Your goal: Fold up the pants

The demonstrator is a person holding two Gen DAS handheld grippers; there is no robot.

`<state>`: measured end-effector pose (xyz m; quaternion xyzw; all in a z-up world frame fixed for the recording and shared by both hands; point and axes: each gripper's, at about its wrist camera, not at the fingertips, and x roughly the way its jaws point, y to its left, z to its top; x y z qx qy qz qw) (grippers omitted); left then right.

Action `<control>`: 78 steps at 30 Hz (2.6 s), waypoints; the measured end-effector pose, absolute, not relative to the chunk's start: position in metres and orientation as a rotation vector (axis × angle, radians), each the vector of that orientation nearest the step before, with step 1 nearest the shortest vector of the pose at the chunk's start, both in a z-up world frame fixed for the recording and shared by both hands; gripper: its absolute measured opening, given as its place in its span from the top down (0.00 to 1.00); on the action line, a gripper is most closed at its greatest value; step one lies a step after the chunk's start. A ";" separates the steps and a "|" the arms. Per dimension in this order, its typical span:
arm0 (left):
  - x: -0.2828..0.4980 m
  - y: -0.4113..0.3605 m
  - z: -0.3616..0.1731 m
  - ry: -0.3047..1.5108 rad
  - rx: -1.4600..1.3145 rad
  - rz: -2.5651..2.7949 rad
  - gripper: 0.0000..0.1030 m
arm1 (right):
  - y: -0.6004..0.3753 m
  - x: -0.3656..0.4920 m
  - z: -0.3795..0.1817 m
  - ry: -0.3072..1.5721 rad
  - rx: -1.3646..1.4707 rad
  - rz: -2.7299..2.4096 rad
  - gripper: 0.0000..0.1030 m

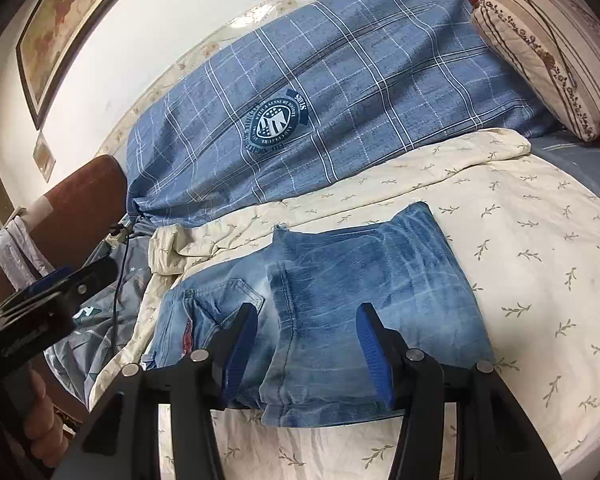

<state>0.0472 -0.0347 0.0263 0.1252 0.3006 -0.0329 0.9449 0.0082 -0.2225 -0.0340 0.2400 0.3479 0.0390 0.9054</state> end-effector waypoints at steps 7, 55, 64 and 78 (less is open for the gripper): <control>0.043 -0.029 0.024 0.613 0.242 -0.074 0.15 | -0.222 0.009 -0.038 0.734 0.486 0.063 0.46; 0.072 0.069 -0.073 0.946 0.171 0.015 0.15 | -0.166 0.064 -0.079 0.912 0.387 -0.030 0.45; 0.081 0.085 -0.064 0.904 0.097 0.039 0.15 | -0.209 0.046 -0.061 0.821 0.442 -0.100 0.45; 0.109 0.060 -0.103 1.009 0.160 0.005 0.15 | -0.212 0.123 -0.084 0.939 0.401 -0.082 0.45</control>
